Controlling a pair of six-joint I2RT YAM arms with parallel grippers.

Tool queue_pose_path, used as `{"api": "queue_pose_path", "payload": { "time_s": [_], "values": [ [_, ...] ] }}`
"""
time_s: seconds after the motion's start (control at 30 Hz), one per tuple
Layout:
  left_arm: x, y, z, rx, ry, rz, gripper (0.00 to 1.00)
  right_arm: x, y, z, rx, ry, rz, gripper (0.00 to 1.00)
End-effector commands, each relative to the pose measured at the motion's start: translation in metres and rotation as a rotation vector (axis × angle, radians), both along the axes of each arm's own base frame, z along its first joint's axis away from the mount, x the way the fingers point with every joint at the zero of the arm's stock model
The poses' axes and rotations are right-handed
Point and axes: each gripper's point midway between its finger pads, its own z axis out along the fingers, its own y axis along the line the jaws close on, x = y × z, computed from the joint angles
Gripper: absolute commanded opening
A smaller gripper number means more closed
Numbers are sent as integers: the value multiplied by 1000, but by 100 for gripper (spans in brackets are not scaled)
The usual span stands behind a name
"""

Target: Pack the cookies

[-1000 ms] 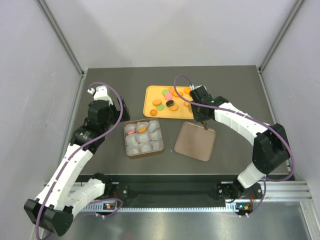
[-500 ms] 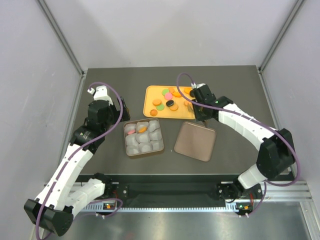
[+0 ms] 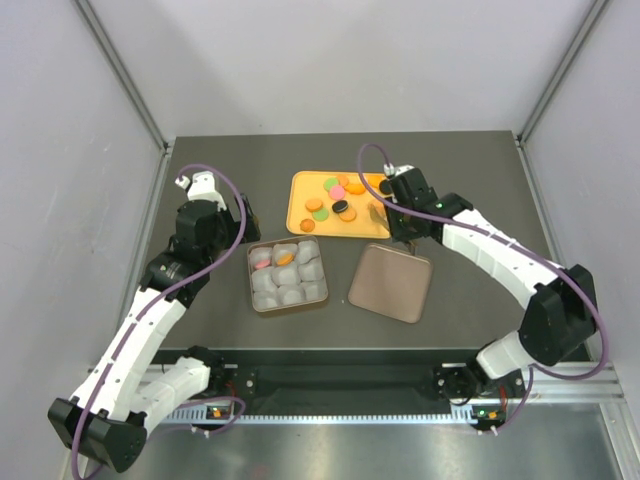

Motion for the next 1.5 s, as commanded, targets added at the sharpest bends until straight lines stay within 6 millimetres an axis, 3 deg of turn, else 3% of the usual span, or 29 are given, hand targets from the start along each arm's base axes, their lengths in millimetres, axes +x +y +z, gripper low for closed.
{"api": "queue_pose_path", "payload": {
  "time_s": [0.0,0.2,0.3,0.53,0.93,1.2,1.47],
  "values": [
    [7,-1,9,-15,-47,2,99,2,14,44,90,-102,16,29],
    [6,-1,10,-15,-48,2,99,-19,55,68,112,-140,110,29],
    [7,0,10,-14,-49,5,99,-42,89,73,120,-141,203,30],
    [7,-1,9,-17,-45,4,99,-72,134,73,116,-131,312,31],
    [6,0,9,-15,-47,6,99,-90,169,42,65,-67,403,31],
    [6,0,9,-14,-47,5,99,-87,171,23,24,-42,398,33],
    [6,1,9,-13,-47,8,99,-84,170,26,22,-59,388,41]
  ]
}}
